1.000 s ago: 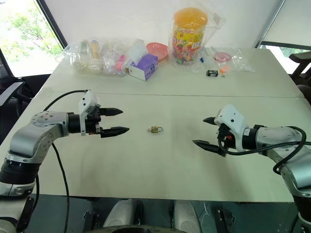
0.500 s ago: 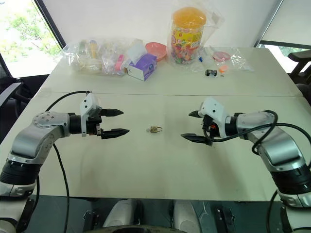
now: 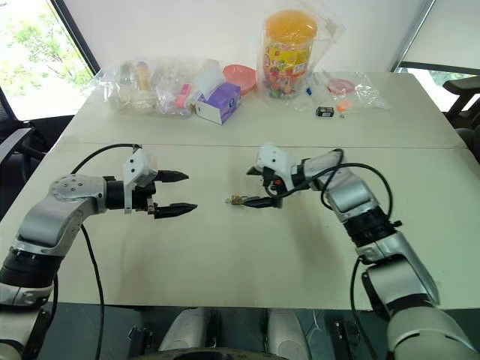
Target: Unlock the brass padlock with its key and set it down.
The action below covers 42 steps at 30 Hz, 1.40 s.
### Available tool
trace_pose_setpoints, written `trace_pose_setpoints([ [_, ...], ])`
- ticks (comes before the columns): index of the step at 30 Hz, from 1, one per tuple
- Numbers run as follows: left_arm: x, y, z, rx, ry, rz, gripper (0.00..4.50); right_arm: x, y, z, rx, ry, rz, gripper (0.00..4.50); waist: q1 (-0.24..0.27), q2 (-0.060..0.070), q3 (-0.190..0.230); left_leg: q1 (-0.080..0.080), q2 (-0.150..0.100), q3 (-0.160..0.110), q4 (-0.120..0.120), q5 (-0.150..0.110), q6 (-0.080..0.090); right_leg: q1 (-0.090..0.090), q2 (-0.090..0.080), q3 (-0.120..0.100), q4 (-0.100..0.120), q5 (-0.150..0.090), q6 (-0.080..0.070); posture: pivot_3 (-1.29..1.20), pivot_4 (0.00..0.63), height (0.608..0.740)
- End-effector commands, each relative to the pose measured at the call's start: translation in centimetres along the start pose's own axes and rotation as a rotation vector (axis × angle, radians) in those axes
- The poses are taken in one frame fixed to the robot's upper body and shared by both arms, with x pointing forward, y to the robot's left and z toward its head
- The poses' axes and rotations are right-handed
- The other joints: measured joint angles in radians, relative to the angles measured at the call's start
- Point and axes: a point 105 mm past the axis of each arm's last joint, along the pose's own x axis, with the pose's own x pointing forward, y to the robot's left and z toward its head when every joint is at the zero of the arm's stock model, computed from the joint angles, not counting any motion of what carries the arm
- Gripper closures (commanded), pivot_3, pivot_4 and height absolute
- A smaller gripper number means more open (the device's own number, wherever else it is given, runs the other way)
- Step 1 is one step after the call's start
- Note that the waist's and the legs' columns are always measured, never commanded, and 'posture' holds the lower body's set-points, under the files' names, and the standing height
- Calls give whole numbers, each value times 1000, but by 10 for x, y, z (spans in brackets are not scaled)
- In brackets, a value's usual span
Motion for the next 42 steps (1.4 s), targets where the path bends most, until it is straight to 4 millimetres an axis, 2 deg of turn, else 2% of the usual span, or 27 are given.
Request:
trace_pose_setpoints([
  [1, -5, 1, 6, 43, -7, 21, 21, 6, -4, -1, -56, 17, -5, 0, 1, 0, 0, 0, 0, 0, 0, 0, 0, 0, 0, 0, 0, 0, 0, 0, 150, 740],
  [9, -7, 3, 5, 48, -2, 42, 21, 29, 1, -16, -49, 40, 4, 0, -17, 0, 0, 0, 0, 0, 0, 0, 0, 0, -1, 0, 1, 0, 0, 0, 150, 740],
  [13, -7, 5, 5, 47, -2, 47, 21, 36, 2, -17, -44, 36, -4, 0, -24, 0, 0, 1, 0, 0, 0, 0, 0, 0, -2, 0, 2, 0, 0, 0, 150, 740],
  [16, -7, 5, 5, 46, -2, 48, 0, 39, 4, -20, -48, 44, 1, 855, -24, 0, 0, 2, 1, 0, 0, 1, -1, 0, -2, 0, 3, 0, 0, 0, 150, 740],
  [22, -7, 5, 4, 45, -3, 44, 0, 44, 6, -19, -37, 41, 14, 3732, -23, 0, 0, 3, 1, 0, 0, 1, -2, 0, -2, 0, 4, 0, 0, 0, 150, 740],
  [26, -5, 4, 5, 33, -12, 33, 0, 37, 9, -17, -85, 55, 14, 3786, -22, 0, 0, 3, 1, 0, 0, 1, -2, 0, -2, 0, 4, 0, 0, 0, 150, 740],
  [28, -1, 6, 12, -33, -65, 31, 0, 28, 5, -13, -145, 43, -58, 3786, -15, 0, 0, 2, 1, 0, 0, 1, -2, 0, -3, 0, 4, 0, 0, 0, 150, 740],
  [30, 2, 9, 19, -111, -116, 24, 0, 14, -1, -5, -269, 38, -171, 3786, -7, 0, 0, 1, 0, -1, 0, 1, -2, 0, -4, 0, 4, 0, 0, 0, 150, 740],
  [32, 6, 8, 22, -141, -136, 0, 0, -5, -4, 7, -468, 39, -305, 3786, -5, 0, 0, 0, -2, -1, 1, 1, -2, 0, -6, -1, 3, 0, 0, 0, 150, 740],
  [35, 15, 4, 33, -153, -161, -65, 0, -29, 4, 28, -697, 8, -430, 3786, -11, 0, 0, -2, -4, 0, 1, 1, -1, -2, -8, 0, 2, 0, 0, 0, 150, 740],
  [39, 20, -4, 55, -218, -227, -176, 0, -45, 14, 48, -898, -28, -524, 3786, -18, 0, 0, -4, -3, 1, 1, 1, -1, -4, -6, 0, 2, 0, 0, 0, 150, 740],
  [42, 19, -7, 75, -286, -283, -256, 0, -52, 18, 64, -976, -66, -574, 3786, -18, 0, 0, -3, -1, 0, 1, 2, -3, -4, 0, 1, 4, 0, 0, 0, 150, 740],
])
